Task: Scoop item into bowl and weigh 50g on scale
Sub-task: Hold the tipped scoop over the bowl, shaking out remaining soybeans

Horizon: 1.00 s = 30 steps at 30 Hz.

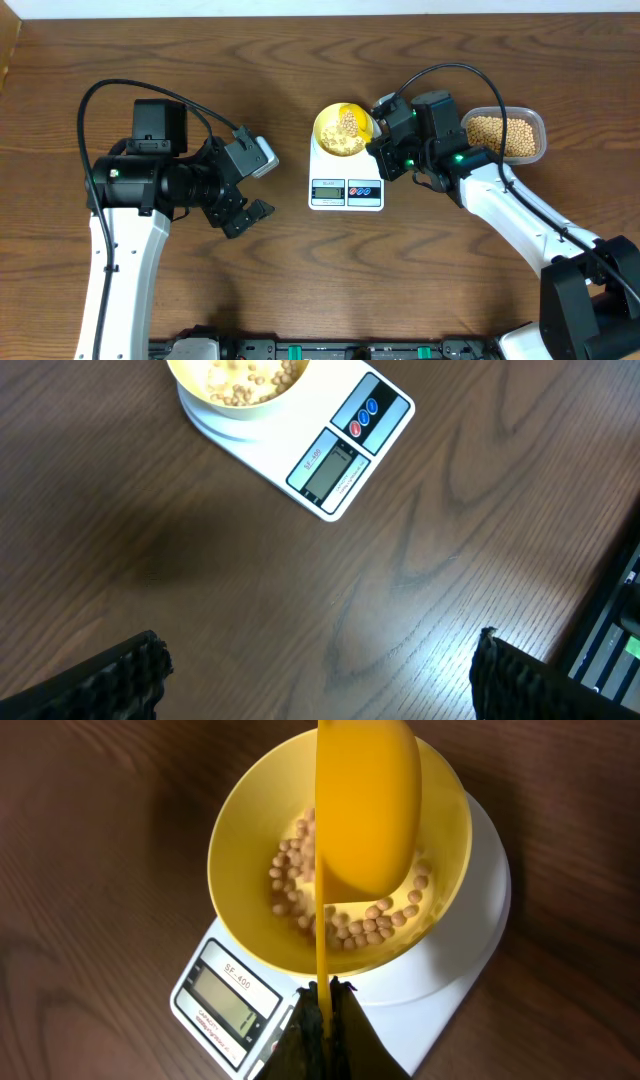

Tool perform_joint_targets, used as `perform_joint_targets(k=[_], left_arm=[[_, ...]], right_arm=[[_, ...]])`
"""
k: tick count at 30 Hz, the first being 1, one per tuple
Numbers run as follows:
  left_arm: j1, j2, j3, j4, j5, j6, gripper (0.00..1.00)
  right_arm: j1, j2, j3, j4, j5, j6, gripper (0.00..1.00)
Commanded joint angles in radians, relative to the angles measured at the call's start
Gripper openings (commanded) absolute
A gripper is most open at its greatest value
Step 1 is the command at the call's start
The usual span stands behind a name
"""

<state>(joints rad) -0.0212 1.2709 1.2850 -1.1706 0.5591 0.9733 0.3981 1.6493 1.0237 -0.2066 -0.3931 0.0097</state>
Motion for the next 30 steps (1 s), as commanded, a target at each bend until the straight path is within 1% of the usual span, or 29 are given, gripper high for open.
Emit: perform_joint_targets(k=[1, 9, 13, 25, 30], left_arm=[[0.005, 0.003, 0.005, -0.003, 0.008, 0.01, 0.98], [0.005, 0.003, 0.005, -0.003, 0.009, 0.01, 0.98], [0.005, 0.003, 0.005, -0.003, 0.008, 0.01, 0.98], [0.005, 0.003, 0.005, -0.003, 0.008, 0.01, 0.98], [0.005, 0.003, 0.006, -0.003, 0.008, 0.01, 0.98]], right_arm=[[0.01, 0.008, 0.002, 0.0, -0.001, -0.035, 0.01], [0.01, 0.008, 0.002, 0.0, -0.001, -0.035, 0.01], [0.01, 0.008, 0.002, 0.0, -0.002, -0.069, 0.01], [0.01, 0.008, 0.002, 0.002, -0.001, -0.081, 0.01], [0.01, 0.008, 0.002, 0.002, -0.001, -0.124, 0.01]])
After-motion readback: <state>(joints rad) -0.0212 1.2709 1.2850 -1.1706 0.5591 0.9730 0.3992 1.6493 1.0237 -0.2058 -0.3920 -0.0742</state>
